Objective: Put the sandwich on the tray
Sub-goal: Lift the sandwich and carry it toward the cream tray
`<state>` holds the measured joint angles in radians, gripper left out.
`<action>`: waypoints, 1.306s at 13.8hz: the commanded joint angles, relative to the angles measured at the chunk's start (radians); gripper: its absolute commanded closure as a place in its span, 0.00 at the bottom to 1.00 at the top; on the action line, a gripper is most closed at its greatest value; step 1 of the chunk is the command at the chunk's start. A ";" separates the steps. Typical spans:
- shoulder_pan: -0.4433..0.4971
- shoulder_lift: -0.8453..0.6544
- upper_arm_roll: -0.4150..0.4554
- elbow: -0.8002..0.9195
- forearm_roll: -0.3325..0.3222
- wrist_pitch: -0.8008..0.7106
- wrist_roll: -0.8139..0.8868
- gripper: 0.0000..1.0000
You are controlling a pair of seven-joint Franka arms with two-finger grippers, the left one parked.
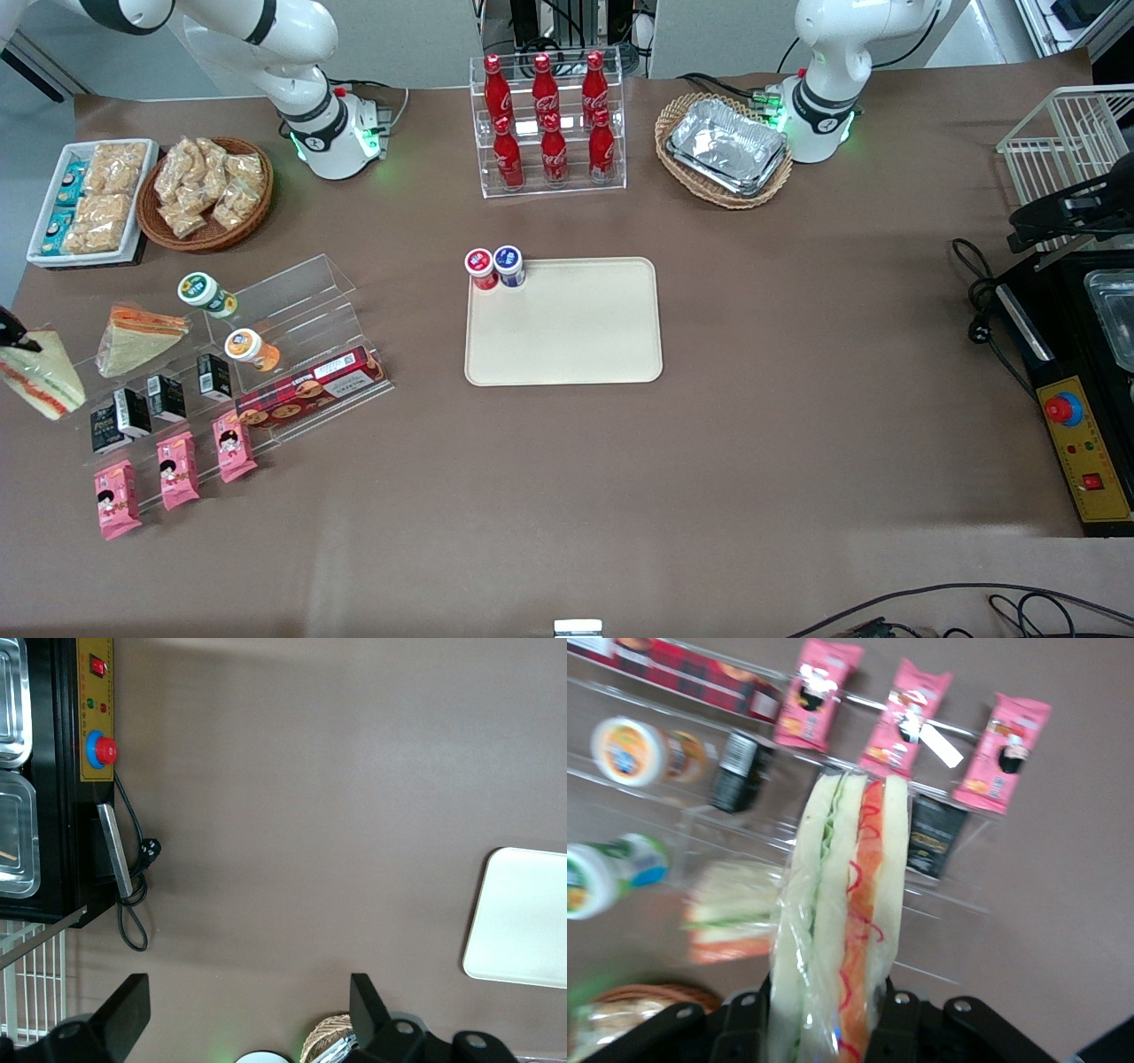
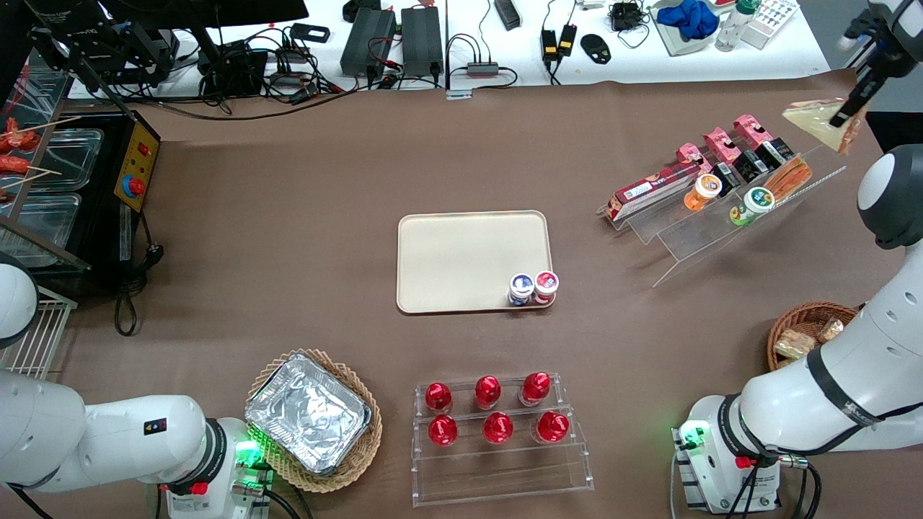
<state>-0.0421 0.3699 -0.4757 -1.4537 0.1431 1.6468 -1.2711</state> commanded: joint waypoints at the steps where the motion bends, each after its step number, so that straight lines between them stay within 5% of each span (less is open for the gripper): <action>1: 0.123 -0.081 0.000 0.024 0.016 -0.145 0.168 0.73; 7: 0.362 -0.154 0.060 0.022 0.030 -0.231 0.334 0.73; 14: 0.381 -0.125 0.408 0.013 0.046 -0.150 0.534 0.74; 18: 0.462 -0.036 0.465 0.012 0.047 -0.018 0.570 0.74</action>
<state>0.3762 0.2739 -0.0184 -1.4456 0.1642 1.5457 -0.7044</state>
